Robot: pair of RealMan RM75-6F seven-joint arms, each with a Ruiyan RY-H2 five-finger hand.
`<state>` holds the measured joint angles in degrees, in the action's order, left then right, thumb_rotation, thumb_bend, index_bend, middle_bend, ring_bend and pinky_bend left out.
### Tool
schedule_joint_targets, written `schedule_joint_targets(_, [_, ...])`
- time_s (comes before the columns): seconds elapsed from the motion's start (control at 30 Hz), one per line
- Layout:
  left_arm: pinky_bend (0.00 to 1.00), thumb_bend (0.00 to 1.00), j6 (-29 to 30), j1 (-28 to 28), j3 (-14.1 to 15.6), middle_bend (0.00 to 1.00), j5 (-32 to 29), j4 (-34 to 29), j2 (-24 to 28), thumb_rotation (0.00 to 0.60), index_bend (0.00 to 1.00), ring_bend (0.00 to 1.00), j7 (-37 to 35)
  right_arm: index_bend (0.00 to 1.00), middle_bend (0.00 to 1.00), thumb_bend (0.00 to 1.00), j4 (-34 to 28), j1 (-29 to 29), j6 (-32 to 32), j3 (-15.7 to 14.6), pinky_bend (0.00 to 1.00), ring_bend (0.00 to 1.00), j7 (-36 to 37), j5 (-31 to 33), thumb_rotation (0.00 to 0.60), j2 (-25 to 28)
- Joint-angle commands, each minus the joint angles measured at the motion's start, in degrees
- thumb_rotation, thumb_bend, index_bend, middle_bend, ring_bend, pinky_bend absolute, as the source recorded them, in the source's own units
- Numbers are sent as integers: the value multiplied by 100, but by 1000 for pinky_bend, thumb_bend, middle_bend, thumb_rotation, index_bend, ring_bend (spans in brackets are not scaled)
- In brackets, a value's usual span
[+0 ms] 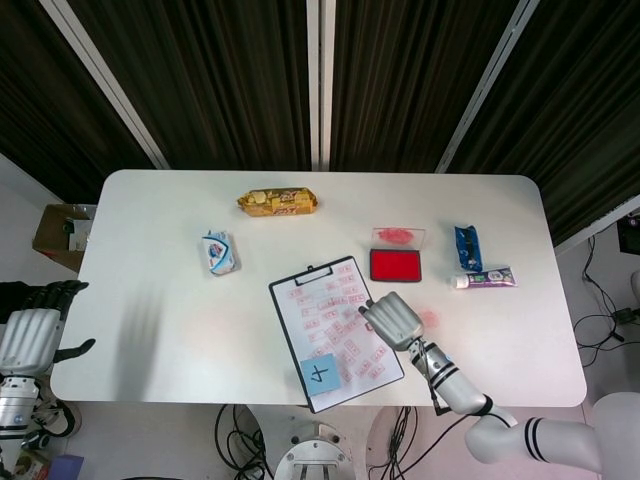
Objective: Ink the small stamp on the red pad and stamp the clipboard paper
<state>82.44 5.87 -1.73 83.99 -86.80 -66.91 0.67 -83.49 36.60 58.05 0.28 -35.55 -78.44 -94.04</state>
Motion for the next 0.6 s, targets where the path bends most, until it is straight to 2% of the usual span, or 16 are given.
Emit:
schedule_joint_targets(0.03, [248,0,7,-6,-4,194,-4,12,3,600,188,155,-18,1000,892,483,60,5,-41,16,979,919,-76,50,600,-67])
schedule_joint_targets(0.6, [247,0,3,-24,-4,194,-11,95,-7,600,188,156,-98,1000,892,484,137,132,-294,84,979,919,-74,92,600,-228])
